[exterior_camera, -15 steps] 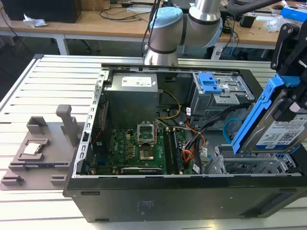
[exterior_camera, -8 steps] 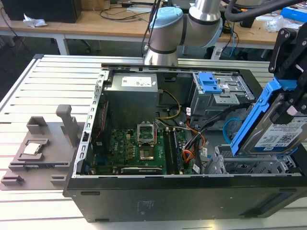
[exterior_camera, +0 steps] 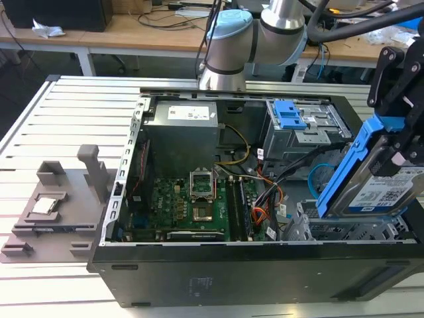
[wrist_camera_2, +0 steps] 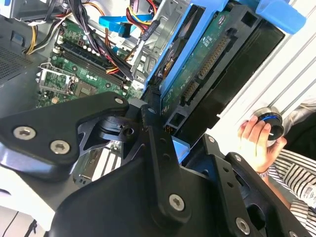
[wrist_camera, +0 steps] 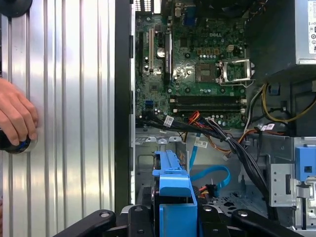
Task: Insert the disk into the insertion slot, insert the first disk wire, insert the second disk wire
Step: 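Insert the disk into the insertion slot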
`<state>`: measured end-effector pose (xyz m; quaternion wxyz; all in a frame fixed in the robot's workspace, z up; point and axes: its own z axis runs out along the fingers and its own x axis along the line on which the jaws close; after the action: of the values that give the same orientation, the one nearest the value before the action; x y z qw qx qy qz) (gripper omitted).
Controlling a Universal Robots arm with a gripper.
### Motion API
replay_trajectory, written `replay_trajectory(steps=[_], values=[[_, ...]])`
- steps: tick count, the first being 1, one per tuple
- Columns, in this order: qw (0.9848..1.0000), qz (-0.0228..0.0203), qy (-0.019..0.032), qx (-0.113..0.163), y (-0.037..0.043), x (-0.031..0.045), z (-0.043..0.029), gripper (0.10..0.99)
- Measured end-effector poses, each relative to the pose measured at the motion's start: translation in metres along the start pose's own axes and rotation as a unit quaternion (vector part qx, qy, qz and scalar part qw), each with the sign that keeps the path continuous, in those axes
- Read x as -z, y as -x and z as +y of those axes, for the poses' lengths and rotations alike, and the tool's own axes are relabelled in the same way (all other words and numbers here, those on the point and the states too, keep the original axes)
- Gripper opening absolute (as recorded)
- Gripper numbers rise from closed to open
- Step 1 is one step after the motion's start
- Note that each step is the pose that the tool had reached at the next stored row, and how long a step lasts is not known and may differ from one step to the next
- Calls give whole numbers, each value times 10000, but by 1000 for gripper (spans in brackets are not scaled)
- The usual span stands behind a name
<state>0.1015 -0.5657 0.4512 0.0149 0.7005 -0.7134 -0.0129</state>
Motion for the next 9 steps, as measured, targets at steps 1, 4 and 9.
replay_trajectory(steps=[1,4,9], values=[[10000,0,0,0,0,-6,0,365],[10000,-1,0,0,8,-26,-1,365],[10000,0,0,0,107,-45,21,365]])
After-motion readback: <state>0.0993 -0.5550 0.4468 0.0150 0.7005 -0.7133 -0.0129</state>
